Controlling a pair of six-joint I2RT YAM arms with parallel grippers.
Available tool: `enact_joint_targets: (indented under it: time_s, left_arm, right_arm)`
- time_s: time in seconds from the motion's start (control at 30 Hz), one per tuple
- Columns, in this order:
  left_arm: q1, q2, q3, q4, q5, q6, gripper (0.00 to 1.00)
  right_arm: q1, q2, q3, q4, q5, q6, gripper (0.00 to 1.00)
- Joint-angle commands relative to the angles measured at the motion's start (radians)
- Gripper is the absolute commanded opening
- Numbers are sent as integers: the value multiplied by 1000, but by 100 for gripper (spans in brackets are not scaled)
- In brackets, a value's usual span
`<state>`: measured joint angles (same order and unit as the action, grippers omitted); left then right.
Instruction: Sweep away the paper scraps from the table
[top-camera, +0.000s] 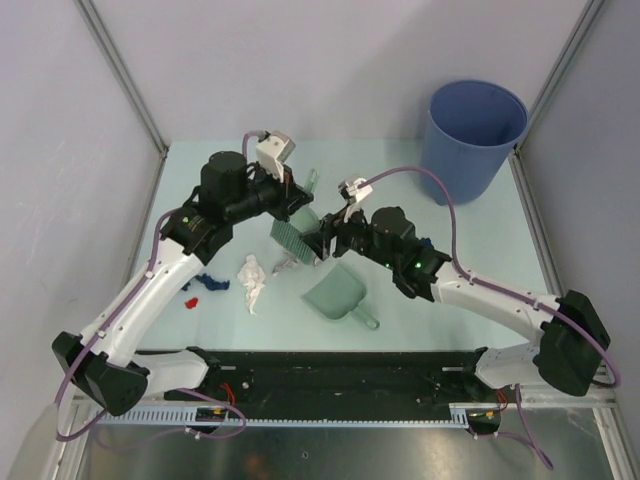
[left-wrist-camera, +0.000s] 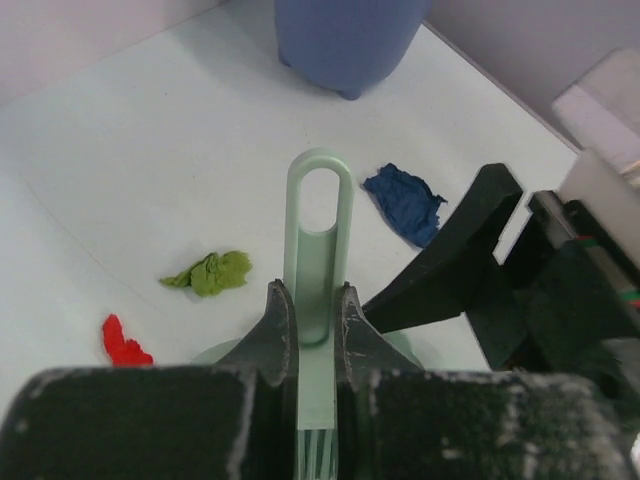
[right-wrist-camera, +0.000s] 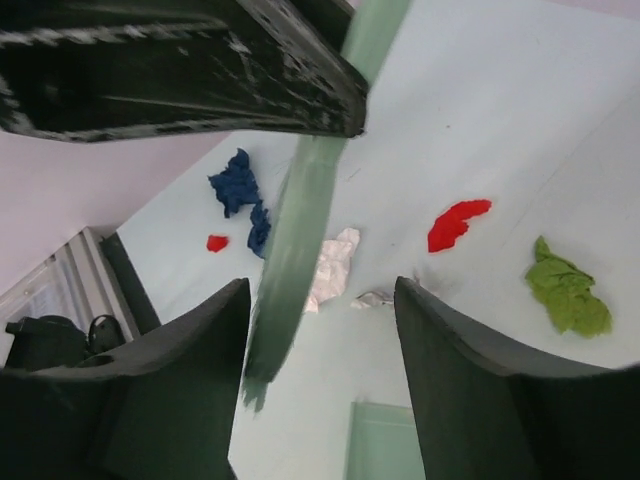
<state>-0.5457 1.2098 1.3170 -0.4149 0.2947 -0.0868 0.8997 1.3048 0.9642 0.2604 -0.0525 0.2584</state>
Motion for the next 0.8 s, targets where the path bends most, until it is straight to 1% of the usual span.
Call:
enact_joint_targets:
  time_s: [0.0, 0.03, 0.07, 0.1, 0.13, 0.17, 0.2, 0.23, 0.27, 0.3, 0.33, 0.37, 0.4, 0.43, 0.47, 0.53, 0.57, 0.6, 0.7, 0.77]
  left_arm:
    - [16, -38, 53, 51, 11, -119, 0]
    - [16, -35, 50, 50, 21, -120, 0]
    - [16, -35, 45, 51, 29, -123, 0]
    - [16, -35, 27, 53, 49, -117, 0]
    - [16, -36, 16, 54, 88, -111, 0]
    - [23, -38, 4, 54, 127, -79, 17]
    - [27, -49, -22, 53, 176, -39, 37]
    - [45, -56, -31, 51, 292, 7, 57]
    - [59, -64, -36, 18, 357, 106, 93]
    - [78, -76, -33, -11, 421, 157, 100]
    - [117, -78, -22, -95, 560, 194, 100]
    - [136, -81, 6, -146, 628, 290, 100]
    - [153, -85, 20, -197, 676, 344, 100]
    - [162, -107, 31, -287, 679, 389, 100]
    - [162, -113, 53, -338, 684, 507, 100]
    - [161, -116, 73, -460, 684, 590, 100]
    - [159, -113, 92, -494, 698, 639, 99]
    - [156, -108, 97, -519, 702, 653, 99]
    - [118, -101, 111, -581, 704, 697, 93]
    - [75, -98, 132, -625, 704, 708, 86]
  right_arm:
    - [-30, 56, 27, 131, -108, 30, 41]
    - [-33, 73, 27, 141, -134, 25, 27]
    - [-33, 77, 27, 160, -159, 21, 9]
    - [-47, 80, 27, 155, -196, 16, 0]
    - [-57, 77, 27, 146, -223, -19, 0]
    - [-68, 62, 27, 98, -259, -45, 0]
    - [-94, 51, 28, 59, -330, -86, 0]
    - [-110, 39, 27, 13, -381, -131, 0]
    - [-123, 15, 25, -92, -485, -240, 0]
    - [-145, 2, 25, -149, -528, -292, 0]
    - [-156, -15, 25, -253, -571, -339, 0]
    - [-165, -47, 27, -316, -654, -429, 0]
    - [-171, -68, 27, -366, -690, -465, 0]
    - [-179, -90, 27, -454, -719, -511, 0]
    - [-179, -135, 27, -495, -748, -575, 0]
    - [-177, -170, 27, -579, -765, -625, 0]
    - [-173, -182, 27, -596, -777, -640, 0]
    - [-168, -191, 27, -610, -784, -668, 0]
    - [-142, -173, 31, -641, -793, -694, 0]
    - [-136, -157, 44, -656, -791, -699, 0]
